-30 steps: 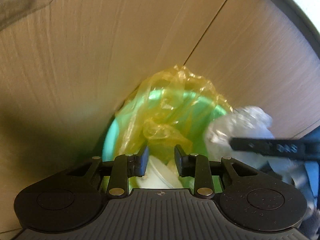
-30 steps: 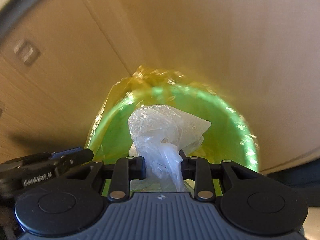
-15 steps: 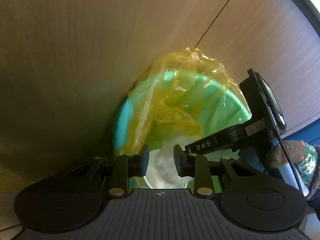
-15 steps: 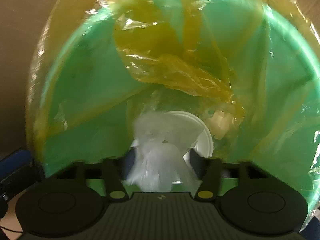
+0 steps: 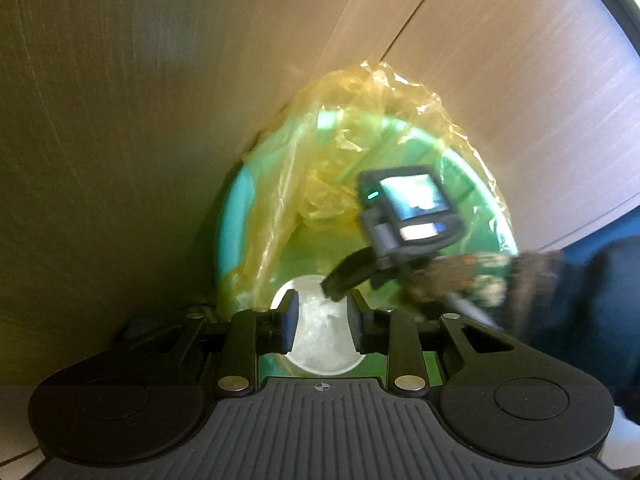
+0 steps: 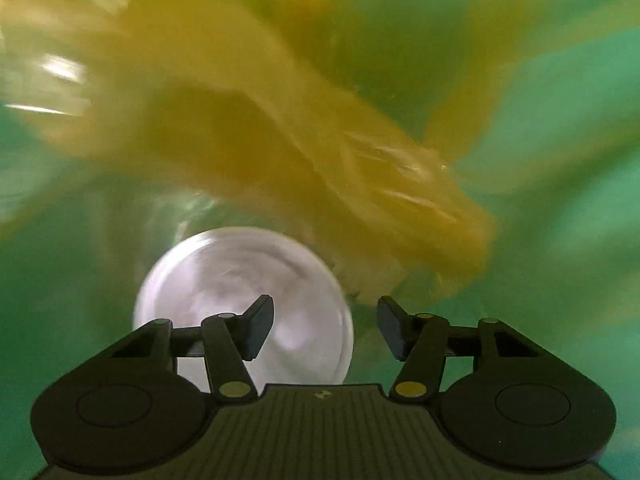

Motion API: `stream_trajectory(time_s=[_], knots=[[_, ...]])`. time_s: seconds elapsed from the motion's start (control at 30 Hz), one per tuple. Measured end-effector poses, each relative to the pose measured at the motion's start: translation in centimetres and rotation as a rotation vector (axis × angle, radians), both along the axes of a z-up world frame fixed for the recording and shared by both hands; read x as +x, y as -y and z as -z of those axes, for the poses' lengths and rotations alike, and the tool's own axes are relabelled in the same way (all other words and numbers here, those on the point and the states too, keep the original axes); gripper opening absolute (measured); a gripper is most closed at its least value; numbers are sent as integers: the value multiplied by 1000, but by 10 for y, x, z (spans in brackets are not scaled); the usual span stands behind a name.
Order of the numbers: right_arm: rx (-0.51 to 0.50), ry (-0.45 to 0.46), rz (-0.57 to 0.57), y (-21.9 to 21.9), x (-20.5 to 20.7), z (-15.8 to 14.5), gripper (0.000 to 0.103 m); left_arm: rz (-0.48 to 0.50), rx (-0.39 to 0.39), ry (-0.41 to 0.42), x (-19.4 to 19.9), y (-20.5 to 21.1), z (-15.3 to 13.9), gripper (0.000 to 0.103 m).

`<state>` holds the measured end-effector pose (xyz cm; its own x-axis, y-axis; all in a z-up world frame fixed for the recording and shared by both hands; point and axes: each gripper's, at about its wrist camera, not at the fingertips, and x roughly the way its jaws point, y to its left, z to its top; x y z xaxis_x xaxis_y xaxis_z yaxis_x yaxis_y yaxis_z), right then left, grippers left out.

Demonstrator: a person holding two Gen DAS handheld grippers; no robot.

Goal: Collect trash
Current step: 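Open both tools to drop the bowl and bag into the bin, then raise both tools back up to the countertop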

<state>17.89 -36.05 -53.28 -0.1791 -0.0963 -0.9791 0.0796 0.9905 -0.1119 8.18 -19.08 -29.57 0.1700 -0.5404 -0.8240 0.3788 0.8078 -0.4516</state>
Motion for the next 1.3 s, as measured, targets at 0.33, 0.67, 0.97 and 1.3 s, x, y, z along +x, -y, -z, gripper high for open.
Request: stream_trajectory(time_s=[0.33,0.67,0.97,1.3], knots=[[-29,49,61,17,9,-24,14,-51,17,-6,2,-12,7,29],[145,183,85,6,-15,-189,43,32,8,120,-20,10,-43,27],[16,801,22,-15,-96,-424,67,47,-20,486,-67,-1,-165,27],[-60,1224,-74,-63,-130,-546,84,-35,-97,627,-85,-72,-309,27]])
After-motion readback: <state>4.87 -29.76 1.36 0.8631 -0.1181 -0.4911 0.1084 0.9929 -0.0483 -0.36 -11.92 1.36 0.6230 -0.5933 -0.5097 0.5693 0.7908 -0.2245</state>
